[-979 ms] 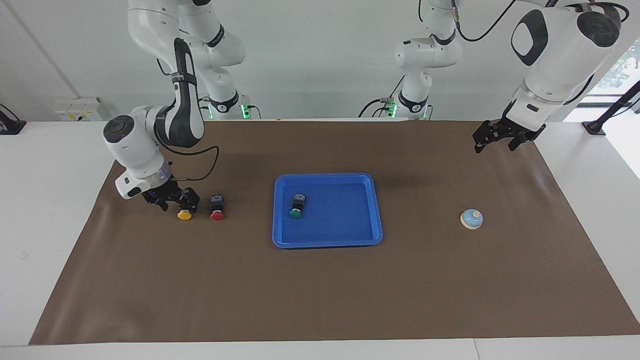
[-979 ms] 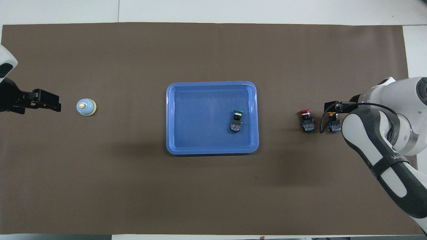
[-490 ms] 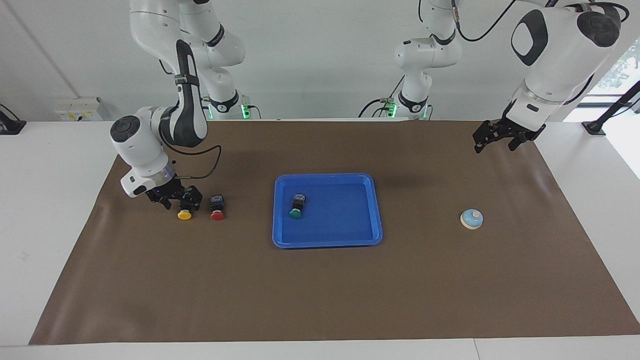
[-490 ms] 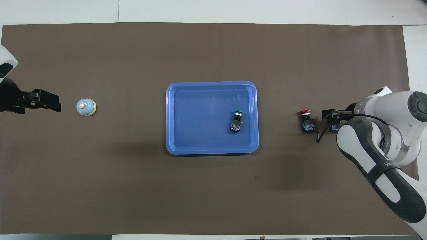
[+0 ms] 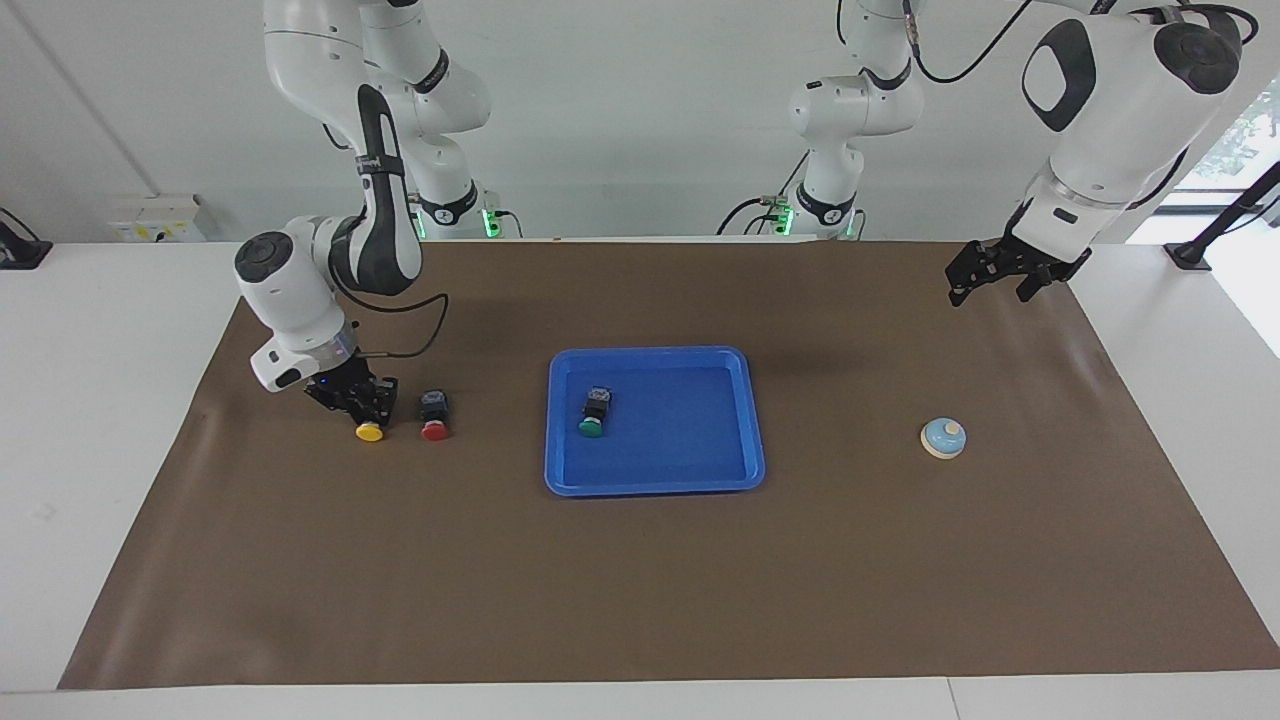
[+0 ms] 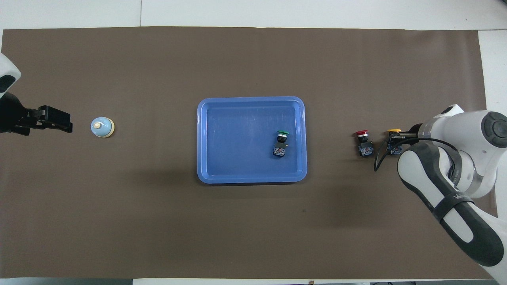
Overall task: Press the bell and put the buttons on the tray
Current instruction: 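Return the right gripper and grasp the yellow-capped button switch, then carry the yellow button into the tray beside the green one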
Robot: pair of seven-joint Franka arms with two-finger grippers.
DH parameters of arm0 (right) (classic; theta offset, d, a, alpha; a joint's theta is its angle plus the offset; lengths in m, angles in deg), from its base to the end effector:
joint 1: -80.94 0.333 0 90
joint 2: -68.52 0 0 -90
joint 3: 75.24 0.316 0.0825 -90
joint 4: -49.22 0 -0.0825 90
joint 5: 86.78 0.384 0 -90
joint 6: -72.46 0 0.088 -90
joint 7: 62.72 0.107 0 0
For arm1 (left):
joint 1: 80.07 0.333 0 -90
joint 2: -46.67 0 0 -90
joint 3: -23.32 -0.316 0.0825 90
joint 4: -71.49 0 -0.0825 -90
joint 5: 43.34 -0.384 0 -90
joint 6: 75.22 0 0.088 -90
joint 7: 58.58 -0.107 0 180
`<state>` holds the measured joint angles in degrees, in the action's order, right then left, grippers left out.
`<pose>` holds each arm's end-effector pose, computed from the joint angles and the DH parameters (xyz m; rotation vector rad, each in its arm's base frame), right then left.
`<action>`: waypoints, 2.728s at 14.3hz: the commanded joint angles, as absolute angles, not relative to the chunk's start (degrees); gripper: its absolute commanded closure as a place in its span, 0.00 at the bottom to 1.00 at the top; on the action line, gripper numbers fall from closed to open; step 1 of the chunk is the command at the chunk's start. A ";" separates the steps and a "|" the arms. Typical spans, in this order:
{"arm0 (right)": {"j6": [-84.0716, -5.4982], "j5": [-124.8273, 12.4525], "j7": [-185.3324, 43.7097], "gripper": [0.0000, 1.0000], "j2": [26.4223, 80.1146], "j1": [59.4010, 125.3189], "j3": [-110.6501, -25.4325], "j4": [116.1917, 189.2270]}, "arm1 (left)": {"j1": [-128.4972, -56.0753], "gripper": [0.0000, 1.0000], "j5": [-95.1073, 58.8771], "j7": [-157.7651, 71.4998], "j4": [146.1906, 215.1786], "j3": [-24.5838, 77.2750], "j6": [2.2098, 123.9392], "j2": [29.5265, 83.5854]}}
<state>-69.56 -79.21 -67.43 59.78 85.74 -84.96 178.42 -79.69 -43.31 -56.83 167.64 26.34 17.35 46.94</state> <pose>0.5415 -0.0468 0.3037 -3.0821 0.1573 -0.1223 0.5548 -0.0256 0.5750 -3.1379 0.0243 0.1054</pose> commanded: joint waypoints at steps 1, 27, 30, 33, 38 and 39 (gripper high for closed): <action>-60.14 -78.95 -62.85 1.00 61.49 85.94 -83.77 171.79 | -79.63 0.00 -43.43 -56.55 167.73 26.22 17.77 46.32; -49.56 -80.01 -28.20 0.00 54.09 111.46 -83.94 153.02 | -79.63 0.00 -43.43 -56.55 167.73 26.22 17.77 46.32; -47.85 -80.27 -40.98 0.00 57.00 104.77 -83.94 156.34 | -79.63 0.00 -43.43 -56.55 167.73 26.22 17.77 46.32; -60.73 -80.71 -51.96 0.00 59.20 98.36 -83.86 166.69 | -79.63 0.00 -43.43 -56.55 167.73 26.22 17.77 46.32; -64.56 -80.71 -62.99 0.00 61.22 95.44 -83.86 174.45 | -79.63 0.00 -43.43 -56.55 167.73 26.22 17.77 46.32; -64.99 -80.71 -63.34 0.00 61.23 95.52 -83.86 175.86 | -79.63 0.00 -43.43 -56.55 167.73 26.22 17.77 46.32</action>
<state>-63.43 -79.77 -62.13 58.21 95.72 -84.72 171.16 -79.68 -43.31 -56.83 167.64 26.34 17.35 46.94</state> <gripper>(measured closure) 0.000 0.000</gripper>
